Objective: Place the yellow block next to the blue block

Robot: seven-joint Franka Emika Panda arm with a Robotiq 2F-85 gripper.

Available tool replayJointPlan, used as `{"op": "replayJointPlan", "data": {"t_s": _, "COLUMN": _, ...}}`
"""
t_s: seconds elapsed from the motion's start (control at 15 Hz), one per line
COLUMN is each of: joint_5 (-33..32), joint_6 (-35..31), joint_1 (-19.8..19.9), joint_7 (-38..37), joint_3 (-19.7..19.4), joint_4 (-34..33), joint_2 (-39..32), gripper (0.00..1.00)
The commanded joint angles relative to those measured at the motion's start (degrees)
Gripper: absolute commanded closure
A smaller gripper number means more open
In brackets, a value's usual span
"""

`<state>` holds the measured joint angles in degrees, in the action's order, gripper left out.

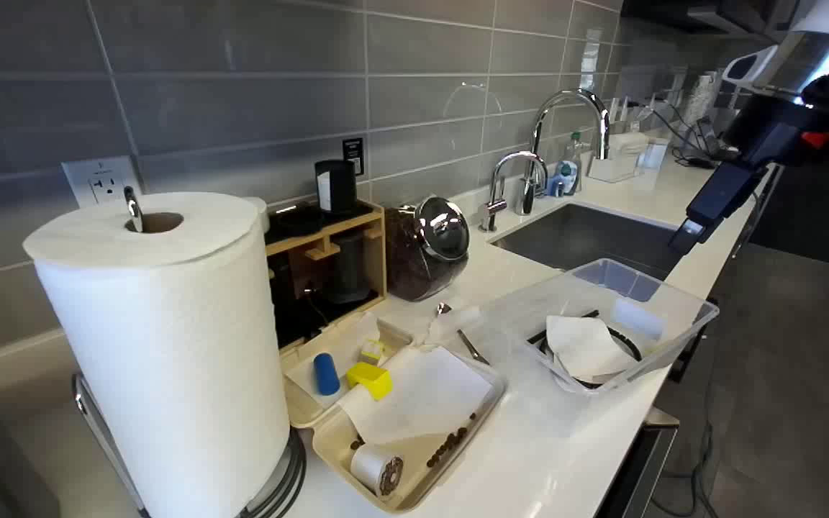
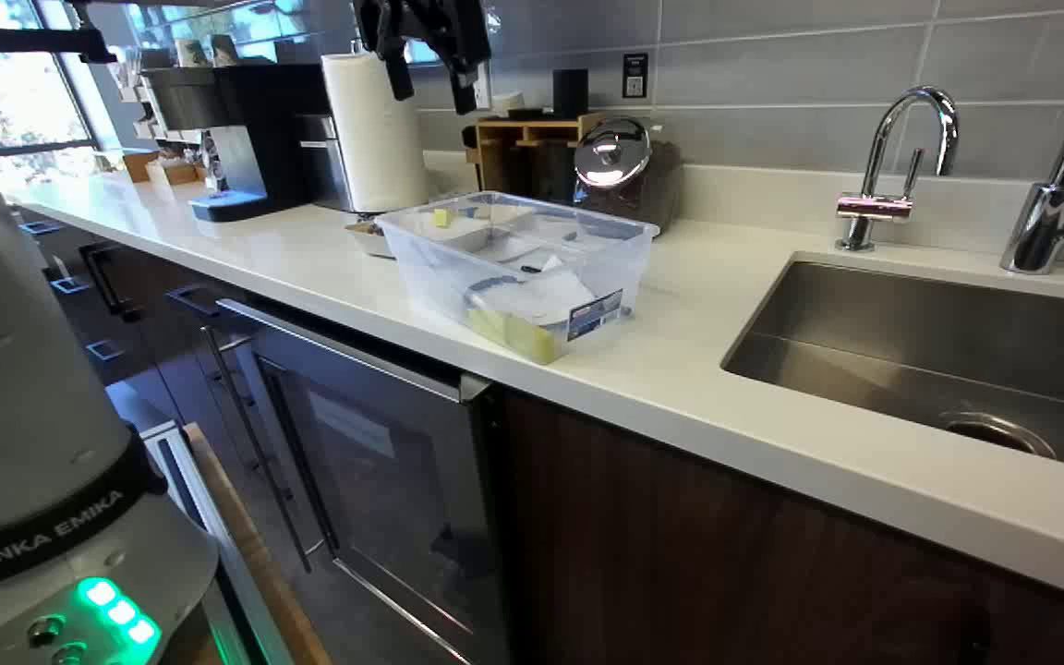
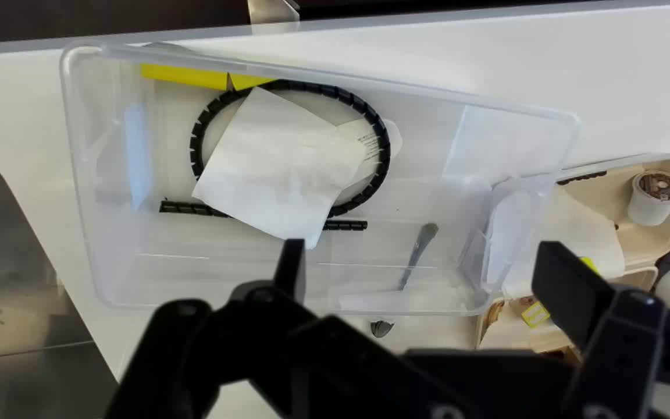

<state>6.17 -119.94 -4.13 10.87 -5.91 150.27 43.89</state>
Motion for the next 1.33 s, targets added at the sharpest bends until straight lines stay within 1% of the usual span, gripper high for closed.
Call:
{"op": "replayJointPlan", "data": {"t_s": 0.0, "joint_5": 0.27, "joint_6": 0.11, "joint_1": 0.36, "joint_7": 0.20, "joint_3": 0.32, "joint_4": -0.09, "joint_2": -0.05, "gripper": 0.00}}
{"op": "replayJointPlan", "data": {"t_s": 1.2, "joint_5": 0.27, "joint_6": 0.11, "joint_1": 0.36, "joint_7": 0.20, "joint_3": 0.32, "joint_4": -0.09, "joint_2": -0.06, "gripper": 0.00}}
{"op": "replayJointPlan", "data": {"t_s": 1.27, "joint_5": -0.24, "joint_6": -0.40, "joint_1": 0.32, "joint_7": -0.45, "joint_3": 1.34, "joint_4": -0.17, "joint_2": -0.56, "gripper": 0.00}}
